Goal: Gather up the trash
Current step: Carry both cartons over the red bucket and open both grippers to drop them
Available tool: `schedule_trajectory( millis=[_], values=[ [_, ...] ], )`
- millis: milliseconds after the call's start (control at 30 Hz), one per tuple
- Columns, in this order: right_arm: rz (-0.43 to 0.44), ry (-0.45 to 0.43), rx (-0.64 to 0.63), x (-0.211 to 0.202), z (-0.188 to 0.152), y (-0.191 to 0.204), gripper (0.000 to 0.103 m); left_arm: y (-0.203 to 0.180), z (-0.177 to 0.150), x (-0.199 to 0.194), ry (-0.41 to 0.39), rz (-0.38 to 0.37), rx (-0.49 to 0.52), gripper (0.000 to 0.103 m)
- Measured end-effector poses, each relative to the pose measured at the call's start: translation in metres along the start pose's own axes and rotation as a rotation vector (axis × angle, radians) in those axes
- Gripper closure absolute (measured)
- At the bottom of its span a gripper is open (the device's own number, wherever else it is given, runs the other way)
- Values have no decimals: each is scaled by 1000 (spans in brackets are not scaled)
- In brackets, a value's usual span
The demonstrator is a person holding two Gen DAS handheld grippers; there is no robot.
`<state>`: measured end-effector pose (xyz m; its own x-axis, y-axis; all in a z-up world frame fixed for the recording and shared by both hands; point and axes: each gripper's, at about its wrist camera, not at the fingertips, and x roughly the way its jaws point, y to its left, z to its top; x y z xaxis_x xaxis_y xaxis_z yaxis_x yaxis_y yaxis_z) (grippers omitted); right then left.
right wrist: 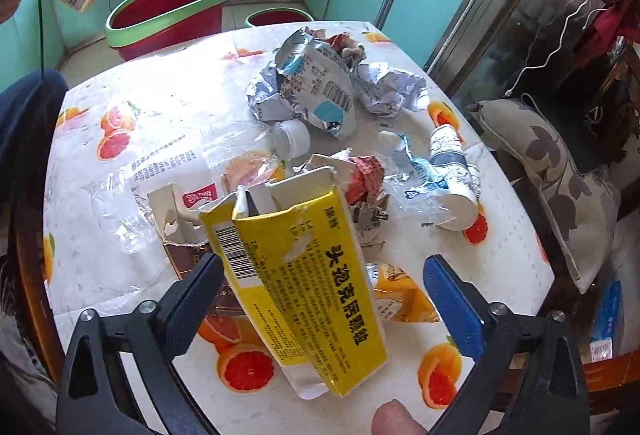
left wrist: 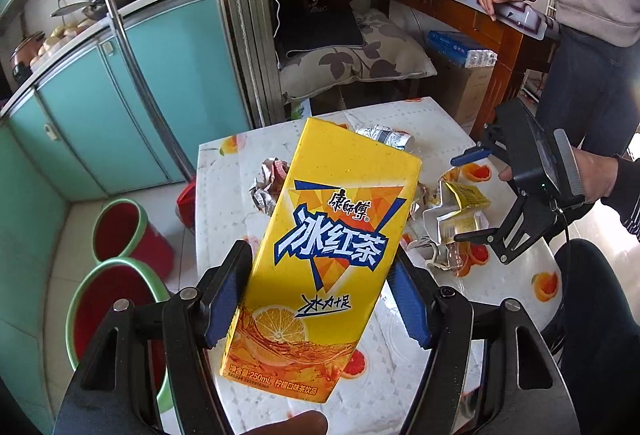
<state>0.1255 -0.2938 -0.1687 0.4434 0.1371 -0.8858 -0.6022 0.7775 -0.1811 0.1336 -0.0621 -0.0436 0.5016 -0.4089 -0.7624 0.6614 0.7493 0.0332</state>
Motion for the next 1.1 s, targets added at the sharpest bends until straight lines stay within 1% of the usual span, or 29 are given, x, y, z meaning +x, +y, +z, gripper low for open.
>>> schedule_trajectory(
  millis=[33, 67, 100, 167, 233, 300, 367, 533, 567, 633, 733, 800, 933, 1000, 1100],
  values=[
    [14, 7, -6, 2, 0, 2, 38, 2, -2, -1, -2, 1, -13, 36],
    [-16, 21, -13, 5, 1, 3, 63, 3, -4, -2, -4, 5, -23, 36],
    [-33, 24, -16, 4, 1, 5, 63, 5, -5, -3, -5, 11, -32, 36],
    [-7, 5, -10, -2, 2, 6, 63, 9, -8, -6, -9, 11, -50, 36],
    [-11, 1, -5, -9, 3, 8, 63, 12, -12, -9, -14, 22, -66, 36],
    [-28, -11, -1, -20, 5, 13, 63, 18, -17, -14, -20, 32, -91, 36],
    [-63, -28, 14, -35, 8, 17, 63, 26, -20, -18, -30, 48, -123, 36],
    [-131, -116, 143, -81, 28, 18, 63, 58, -30, -33, -68, 113, -210, 36],
    [-141, -134, 166, -89, 34, 19, 63, 66, -32, -34, -74, 129, -226, 36],
    [-130, -170, 212, -100, 49, 21, 63, 89, -37, -33, -80, 165, -265, 36],
    [-123, -219, 234, -109, 73, 31, 63, 127, -48, -28, -75, 242, -321, 36],
    [-113, -247, 235, -111, 92, 40, 63, 150, -55, -23, -72, 279, -366, 36],
    [-94, -290, 222, -112, 134, 58, 63, 193, -71, -7, -51, 308, -458, 36],
    [-88, -304, 206, -109, 154, 67, 63, 204, -80, 2, -27, 319, -481, 35],
    [-74, -312, 182, -102, 184, 82, 63, 220, -94, 13, -5, 303, -522, 35]
  ],
)
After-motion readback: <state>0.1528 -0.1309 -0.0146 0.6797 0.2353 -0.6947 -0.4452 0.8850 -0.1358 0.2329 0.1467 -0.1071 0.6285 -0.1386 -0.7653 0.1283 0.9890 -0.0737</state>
